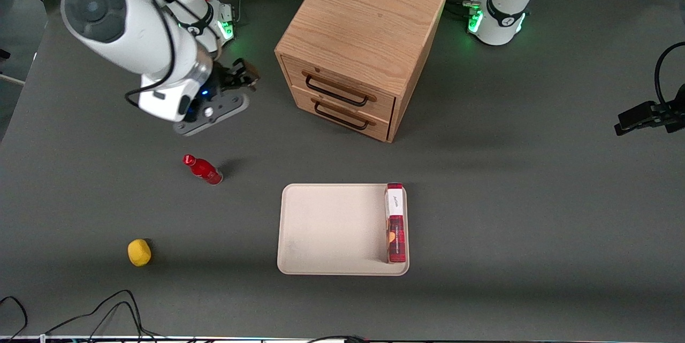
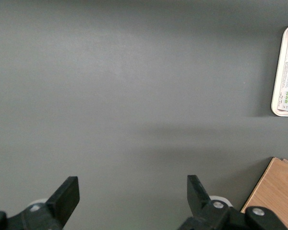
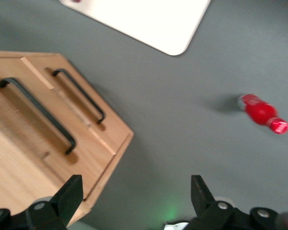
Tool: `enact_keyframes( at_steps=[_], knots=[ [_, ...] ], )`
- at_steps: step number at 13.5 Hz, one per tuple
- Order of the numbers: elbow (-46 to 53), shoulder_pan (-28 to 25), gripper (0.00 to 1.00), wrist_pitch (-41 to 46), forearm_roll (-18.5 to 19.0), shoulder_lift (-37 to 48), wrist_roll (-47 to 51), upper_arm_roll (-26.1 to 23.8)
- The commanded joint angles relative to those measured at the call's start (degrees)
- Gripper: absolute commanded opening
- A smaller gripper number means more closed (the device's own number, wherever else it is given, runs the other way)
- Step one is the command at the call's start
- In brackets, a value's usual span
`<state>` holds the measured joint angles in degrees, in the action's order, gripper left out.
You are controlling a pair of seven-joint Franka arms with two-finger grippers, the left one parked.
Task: Open upper drawer
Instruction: 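Move the right gripper toward the cabinet's upper drawer handle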
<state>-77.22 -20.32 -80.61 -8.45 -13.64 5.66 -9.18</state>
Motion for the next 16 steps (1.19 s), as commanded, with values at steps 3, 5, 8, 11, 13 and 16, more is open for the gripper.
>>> enact_keyframes(
  at_steps=[3,5,8,11,13,16],
  knots=[
    [5.15,-0.69,1.00,5.27,-7.01,-1.65,-6.87,0.48],
    [6.11,-0.69,1.00,6.60,-8.60,-2.88,-10.74,0.48],
    [8.75,-1.21,1.00,6.60,-9.04,-6.39,-11.02,0.39],
    [9.02,-2.18,1.00,5.99,-8.96,-8.33,-10.84,0.48],
    [9.45,-2.44,1.00,5.55,-8.96,-9.03,-10.93,0.48],
    [11.56,-3.67,1.00,4.06,-8.96,-10.53,-9.70,0.48]
  ],
)
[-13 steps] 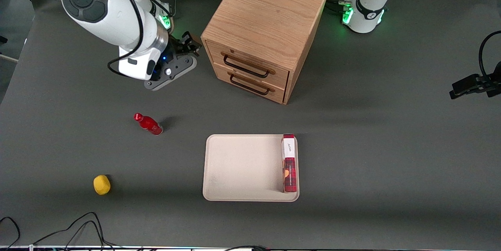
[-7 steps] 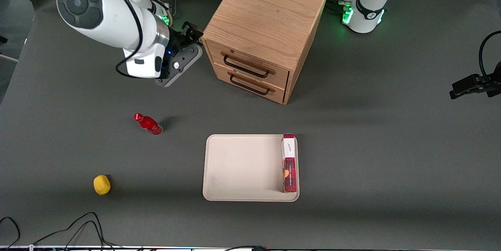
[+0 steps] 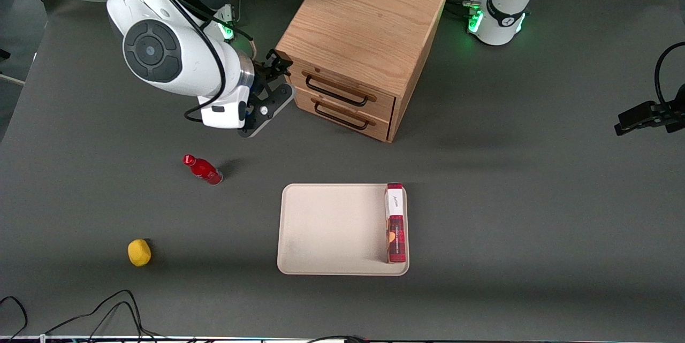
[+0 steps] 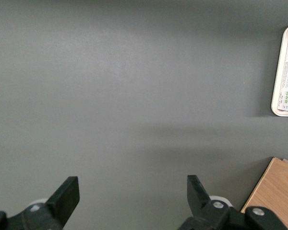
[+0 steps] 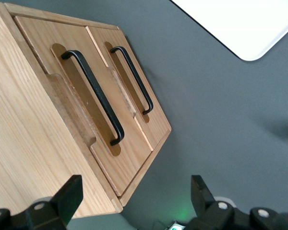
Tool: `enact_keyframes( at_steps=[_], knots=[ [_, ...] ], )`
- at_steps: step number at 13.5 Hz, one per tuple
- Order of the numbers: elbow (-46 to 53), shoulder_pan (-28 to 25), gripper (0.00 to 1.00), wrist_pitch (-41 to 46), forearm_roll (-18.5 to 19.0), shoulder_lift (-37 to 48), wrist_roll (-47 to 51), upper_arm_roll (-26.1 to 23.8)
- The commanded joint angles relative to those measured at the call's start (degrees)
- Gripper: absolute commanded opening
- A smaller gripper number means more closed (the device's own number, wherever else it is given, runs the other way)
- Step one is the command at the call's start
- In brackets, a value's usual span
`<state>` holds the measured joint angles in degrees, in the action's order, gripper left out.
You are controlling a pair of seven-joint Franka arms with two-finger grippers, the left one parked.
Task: Open upper drawer
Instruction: 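Move the right gripper toward the cabinet's upper drawer handle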
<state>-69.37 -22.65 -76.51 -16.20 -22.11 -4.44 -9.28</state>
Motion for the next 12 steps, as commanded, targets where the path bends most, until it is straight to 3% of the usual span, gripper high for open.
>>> enact_keyframes(
  at_steps=[1,12],
  knots=[
    [4.07,-1.43,1.00,-1.61,-1.21,-2.67,0.65,0.49],
    [3.54,-5.74,1.00,-7.51,-0.77,-7.16,7.86,0.58]
  ],
)
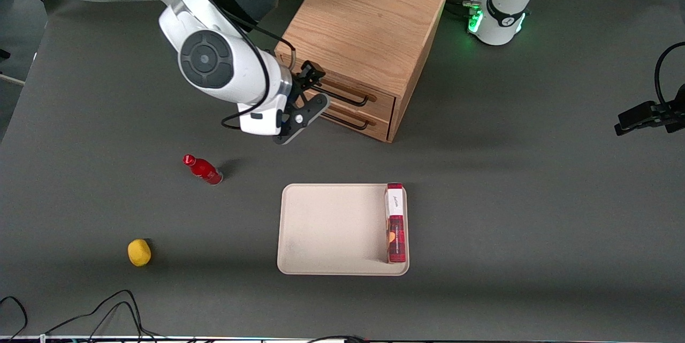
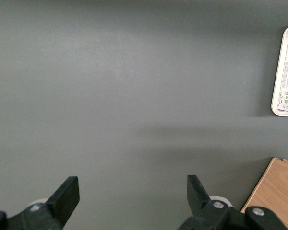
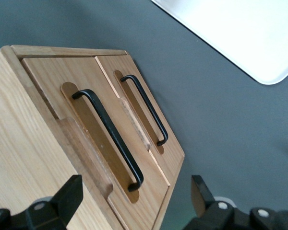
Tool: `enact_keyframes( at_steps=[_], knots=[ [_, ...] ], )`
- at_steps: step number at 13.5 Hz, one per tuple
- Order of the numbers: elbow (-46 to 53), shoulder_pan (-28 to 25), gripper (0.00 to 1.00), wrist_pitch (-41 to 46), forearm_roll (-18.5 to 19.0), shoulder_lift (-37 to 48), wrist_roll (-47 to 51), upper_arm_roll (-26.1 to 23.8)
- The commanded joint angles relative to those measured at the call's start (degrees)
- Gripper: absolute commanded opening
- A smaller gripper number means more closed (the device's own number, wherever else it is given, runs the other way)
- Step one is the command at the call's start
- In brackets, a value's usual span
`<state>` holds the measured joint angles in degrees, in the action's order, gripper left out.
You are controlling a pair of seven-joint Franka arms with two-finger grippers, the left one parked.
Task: Open upper drawer
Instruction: 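Lower the right gripper and hook the upper drawer's black handle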
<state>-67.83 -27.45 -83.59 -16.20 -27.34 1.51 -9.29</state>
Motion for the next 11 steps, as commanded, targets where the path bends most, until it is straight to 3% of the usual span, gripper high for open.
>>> enact_keyframes(
  at_steps=[1,11],
  knots=[
    [1.83,-0.94,1.00,-0.44,-0.76,-2.11,1.92,0.59],
    [0.51,-3.93,1.00,-1.67,2.14,-6.06,-1.59,0.51]
  ],
)
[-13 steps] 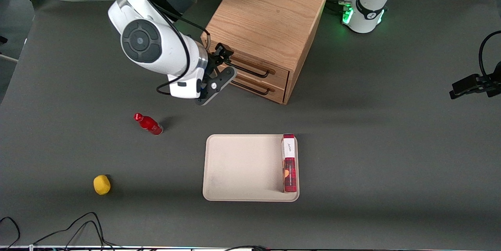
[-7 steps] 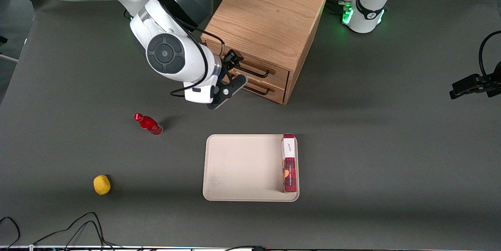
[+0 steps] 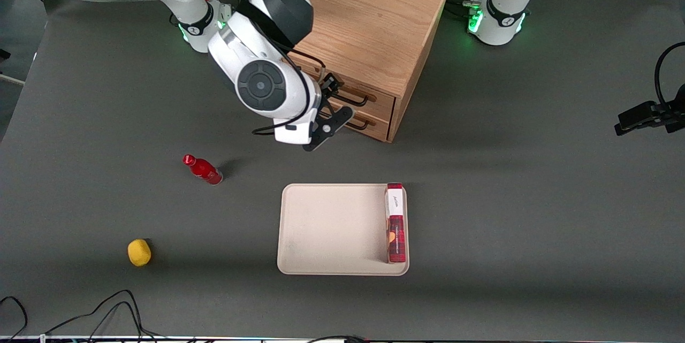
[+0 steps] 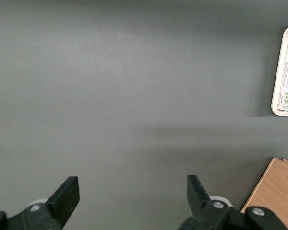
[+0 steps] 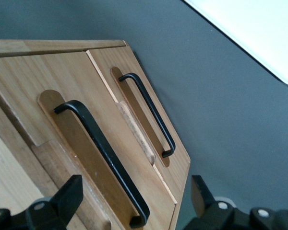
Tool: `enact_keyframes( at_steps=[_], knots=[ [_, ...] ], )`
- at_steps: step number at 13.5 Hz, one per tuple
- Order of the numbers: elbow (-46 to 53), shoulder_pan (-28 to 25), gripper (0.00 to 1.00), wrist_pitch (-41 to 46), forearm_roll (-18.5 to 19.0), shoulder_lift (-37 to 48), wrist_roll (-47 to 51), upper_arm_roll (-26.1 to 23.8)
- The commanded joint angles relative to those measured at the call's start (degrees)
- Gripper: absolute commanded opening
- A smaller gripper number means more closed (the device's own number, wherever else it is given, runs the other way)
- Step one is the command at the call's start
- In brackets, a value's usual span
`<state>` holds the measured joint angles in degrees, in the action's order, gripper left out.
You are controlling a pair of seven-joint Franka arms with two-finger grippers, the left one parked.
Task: Open upper drawer
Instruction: 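Lower the right gripper and hook the upper drawer's black handle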
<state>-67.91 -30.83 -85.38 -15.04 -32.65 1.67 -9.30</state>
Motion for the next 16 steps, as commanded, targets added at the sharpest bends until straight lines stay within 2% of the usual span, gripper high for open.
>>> enact_keyframes(
  at_steps=[1,7,10,16],
  knots=[
    [0.24,-0.55,1.00,0.30,1.15,-0.75,-2.45,0.51],
    [-1.00,-1.87,1.00,0.74,2.29,-0.84,-7.99,0.51],
    [-1.88,-1.87,1.00,2.93,2.20,-0.84,-9.23,0.51],
    [-2.58,-1.78,1.00,2.06,2.38,-1.89,-9.40,0.60]
  ],
)
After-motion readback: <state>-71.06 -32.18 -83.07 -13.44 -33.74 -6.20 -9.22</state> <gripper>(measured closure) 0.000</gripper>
